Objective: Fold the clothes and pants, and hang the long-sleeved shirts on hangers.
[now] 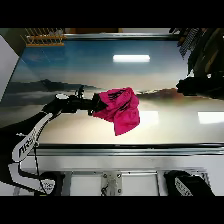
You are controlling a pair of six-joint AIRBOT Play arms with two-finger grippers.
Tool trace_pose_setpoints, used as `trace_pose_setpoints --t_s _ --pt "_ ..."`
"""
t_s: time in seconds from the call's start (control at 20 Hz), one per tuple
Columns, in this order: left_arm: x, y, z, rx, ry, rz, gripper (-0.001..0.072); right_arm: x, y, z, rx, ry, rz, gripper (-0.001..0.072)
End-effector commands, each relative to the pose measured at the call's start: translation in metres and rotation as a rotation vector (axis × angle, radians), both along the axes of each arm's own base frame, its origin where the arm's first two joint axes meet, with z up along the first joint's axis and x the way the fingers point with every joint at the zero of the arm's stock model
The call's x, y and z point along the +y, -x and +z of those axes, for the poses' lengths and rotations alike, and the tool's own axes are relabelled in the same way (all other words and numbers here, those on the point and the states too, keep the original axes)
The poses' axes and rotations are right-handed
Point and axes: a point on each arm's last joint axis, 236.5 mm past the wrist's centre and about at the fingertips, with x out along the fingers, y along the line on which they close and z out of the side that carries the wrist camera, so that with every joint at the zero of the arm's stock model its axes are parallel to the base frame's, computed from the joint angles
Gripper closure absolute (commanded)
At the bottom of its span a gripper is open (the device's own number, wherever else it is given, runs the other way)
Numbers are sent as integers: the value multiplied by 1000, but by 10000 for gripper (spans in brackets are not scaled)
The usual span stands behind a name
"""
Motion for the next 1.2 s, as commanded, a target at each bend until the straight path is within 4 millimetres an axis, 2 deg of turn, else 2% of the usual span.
trace_pose_setpoints --t_s 0.0,0.1,0.2,0.25,0.3,0.35,0.5,0.65,0.9,1.15 --pt "6 -18 36 -90 51 -30 692 7 10 -40 111 -34 -7 707" --pt "29 -30 47 -164 -15 -45 692 13 21 -90 227 -62 -37 707" --pt "51 -36 52 -226 -111 -66 692 22 30 -149 335 -100 -97 694" --pt "60 -38 53 -250 -149 -76 692 31 35 -179 387 -116 -101 523" --pt "68 -40 55 -273 -185 -82 692 42 40 -203 435 -147 -103 221" --pt "73 -41 58 -290 -208 -85 692 54 40 -225 481 -188 -114 127" --pt "80 -44 61 -322 -253 -100 692 85 29 -271 564 -255 -140 129" --pt "80 -46 60 -325 -256 -90 692 114 29 -299 627 -295 -133 132" --pt "81 -48 60 -329 -259 -83 692 151 41 -310 663 -269 -30 132" --pt "81 -48 60 -329 -259 -83 692 167 49 -317 683 -274 -15 135"
